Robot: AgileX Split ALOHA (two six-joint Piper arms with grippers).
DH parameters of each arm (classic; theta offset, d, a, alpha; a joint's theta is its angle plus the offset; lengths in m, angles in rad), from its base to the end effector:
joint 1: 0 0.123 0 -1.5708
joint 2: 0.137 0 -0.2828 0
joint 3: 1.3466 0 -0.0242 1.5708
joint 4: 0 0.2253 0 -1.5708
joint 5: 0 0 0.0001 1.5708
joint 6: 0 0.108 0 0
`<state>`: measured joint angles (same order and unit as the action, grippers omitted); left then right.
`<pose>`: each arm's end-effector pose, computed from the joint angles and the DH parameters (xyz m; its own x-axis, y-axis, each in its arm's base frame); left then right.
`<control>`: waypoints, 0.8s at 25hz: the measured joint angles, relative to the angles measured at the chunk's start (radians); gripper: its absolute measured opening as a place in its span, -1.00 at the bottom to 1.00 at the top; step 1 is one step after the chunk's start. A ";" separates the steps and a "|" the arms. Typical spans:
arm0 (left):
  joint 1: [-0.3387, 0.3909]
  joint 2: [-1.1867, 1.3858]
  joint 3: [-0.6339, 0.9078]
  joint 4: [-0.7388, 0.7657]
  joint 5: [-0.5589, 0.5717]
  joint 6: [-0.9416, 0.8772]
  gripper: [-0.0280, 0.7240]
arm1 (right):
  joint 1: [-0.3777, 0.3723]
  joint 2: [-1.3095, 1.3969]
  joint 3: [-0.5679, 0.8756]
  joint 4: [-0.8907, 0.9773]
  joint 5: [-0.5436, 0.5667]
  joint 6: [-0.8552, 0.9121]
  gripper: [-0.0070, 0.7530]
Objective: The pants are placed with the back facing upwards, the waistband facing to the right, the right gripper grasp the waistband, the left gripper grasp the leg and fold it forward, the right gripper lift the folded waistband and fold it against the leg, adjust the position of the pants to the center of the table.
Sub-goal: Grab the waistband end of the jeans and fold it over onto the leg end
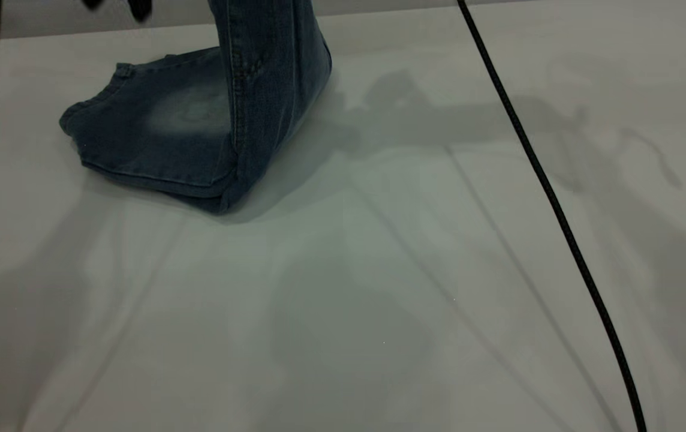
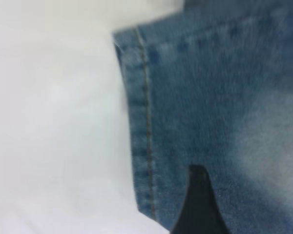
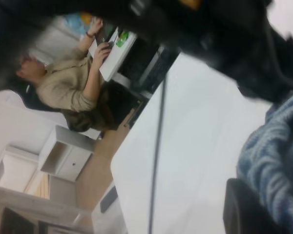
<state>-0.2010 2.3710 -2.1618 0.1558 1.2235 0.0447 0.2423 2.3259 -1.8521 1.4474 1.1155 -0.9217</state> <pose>0.4722 -0.0801 0.1830 -0.9335 0.2891 -0.2122 0.2577 0.9523 0.1637 0.4403 0.2080 0.2091 -0.8292 -0.0342 -0.5578 -0.5408 0.3011 0.7854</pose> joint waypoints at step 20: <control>-0.001 -0.233 -0.288 -0.177 0.002 0.049 0.32 | 0.183 0.139 0.000 0.091 -0.222 -0.039 -0.78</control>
<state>-0.2021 2.1377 -2.4498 -0.0208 1.2255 0.0937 0.4257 2.4646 -1.8521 1.5384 0.8931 -0.9611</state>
